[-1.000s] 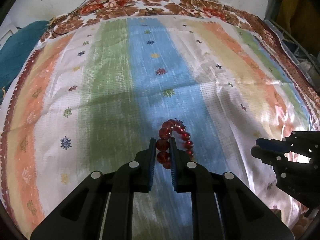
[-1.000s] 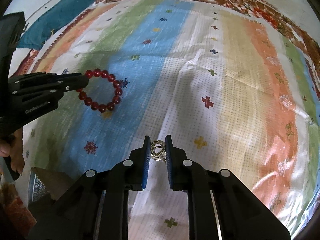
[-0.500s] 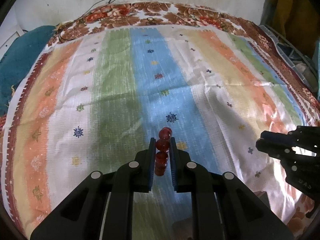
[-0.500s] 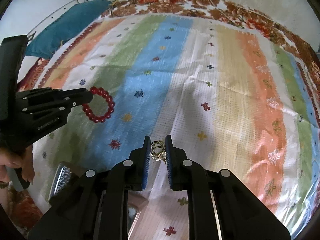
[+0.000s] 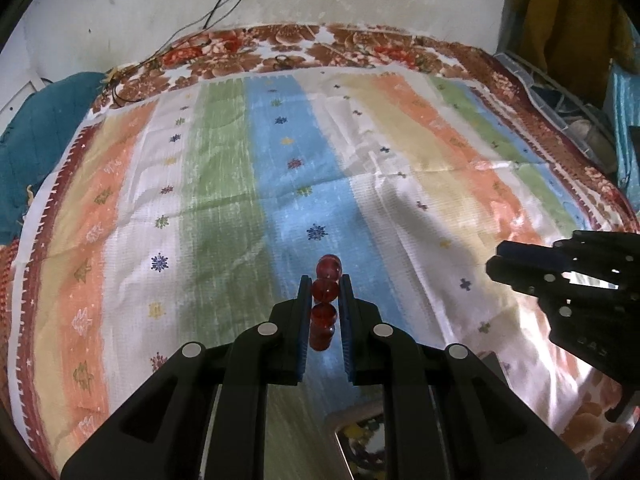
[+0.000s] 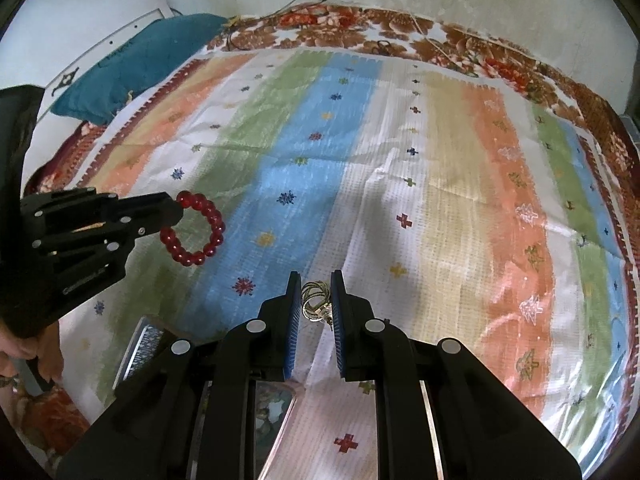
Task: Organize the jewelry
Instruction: 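Carry the red bracelet and gold earring over the tin box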
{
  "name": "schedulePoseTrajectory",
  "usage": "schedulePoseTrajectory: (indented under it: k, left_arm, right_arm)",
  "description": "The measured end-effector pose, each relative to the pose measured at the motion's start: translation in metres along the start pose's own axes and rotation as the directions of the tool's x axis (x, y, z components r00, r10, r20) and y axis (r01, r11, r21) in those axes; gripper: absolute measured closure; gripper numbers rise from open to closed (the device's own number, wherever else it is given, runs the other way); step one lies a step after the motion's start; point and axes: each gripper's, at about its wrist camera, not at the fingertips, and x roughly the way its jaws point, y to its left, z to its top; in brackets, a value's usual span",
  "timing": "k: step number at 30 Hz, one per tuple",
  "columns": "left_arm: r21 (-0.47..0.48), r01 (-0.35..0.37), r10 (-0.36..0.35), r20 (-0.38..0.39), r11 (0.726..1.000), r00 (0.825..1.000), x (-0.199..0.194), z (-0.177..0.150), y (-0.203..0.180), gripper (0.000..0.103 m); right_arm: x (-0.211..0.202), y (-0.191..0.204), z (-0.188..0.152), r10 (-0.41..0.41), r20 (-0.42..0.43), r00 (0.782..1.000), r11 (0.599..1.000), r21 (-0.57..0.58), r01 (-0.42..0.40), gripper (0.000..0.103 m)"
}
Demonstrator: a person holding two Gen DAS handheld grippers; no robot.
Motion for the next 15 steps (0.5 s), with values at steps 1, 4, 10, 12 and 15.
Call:
schedulePoseTrajectory:
  k: [1, 4, 10, 12, 15]
  left_arm:
    - [-0.001, 0.005, -0.005, 0.007, 1.0, 1.0, -0.005, -0.001, -0.001, 0.09]
    - [-0.006, 0.021, -0.021, 0.032, 1.0, 0.999, -0.021, -0.006, -0.005, 0.09]
    - [-0.02, 0.037, -0.036, 0.062, 0.999, 0.997, -0.043, -0.018, -0.007, 0.09]
    - [-0.03, 0.037, -0.035, 0.065, 0.999, 0.997, -0.047, -0.022, -0.005, 0.09]
    - [-0.046, 0.045, -0.042, 0.071, 0.998, 0.997, -0.054, -0.029, -0.003, 0.09]
  right_arm:
    - [-0.004, 0.001, -0.001, 0.001, 0.007, 1.0, 1.0, 0.0, -0.001, 0.087]
    - [-0.012, 0.006, -0.005, 0.004, 0.022, 1.0, 1.0, -0.001, -0.004, 0.087]
    - [-0.025, 0.017, -0.012, 0.02, 0.042, 0.999, 1.0, 0.006, -0.02, 0.087]
    - [-0.03, 0.021, -0.014, 0.024, 0.051, 0.998, 1.0, 0.004, -0.025, 0.087]
    - [-0.035, 0.025, -0.019, 0.037, 0.056, 0.998, 0.999, 0.003, -0.037, 0.087]
